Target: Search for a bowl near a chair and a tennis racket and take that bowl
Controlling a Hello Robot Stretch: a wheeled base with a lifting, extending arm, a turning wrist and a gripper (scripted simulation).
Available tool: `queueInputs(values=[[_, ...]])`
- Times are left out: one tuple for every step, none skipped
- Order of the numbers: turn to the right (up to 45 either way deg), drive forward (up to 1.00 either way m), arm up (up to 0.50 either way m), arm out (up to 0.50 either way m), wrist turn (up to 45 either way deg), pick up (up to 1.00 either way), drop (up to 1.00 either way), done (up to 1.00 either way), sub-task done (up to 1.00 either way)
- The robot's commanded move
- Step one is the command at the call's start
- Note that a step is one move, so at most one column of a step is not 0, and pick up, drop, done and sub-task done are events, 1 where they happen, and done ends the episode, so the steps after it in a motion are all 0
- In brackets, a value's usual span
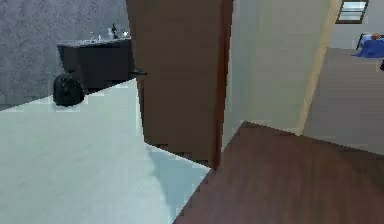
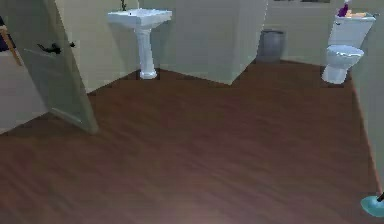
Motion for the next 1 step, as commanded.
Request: queueInputs(values=[[42.0, 0.00, 0.00, 0.00, 0.0, 0.00, 0.00, 0.00, 0.00]])
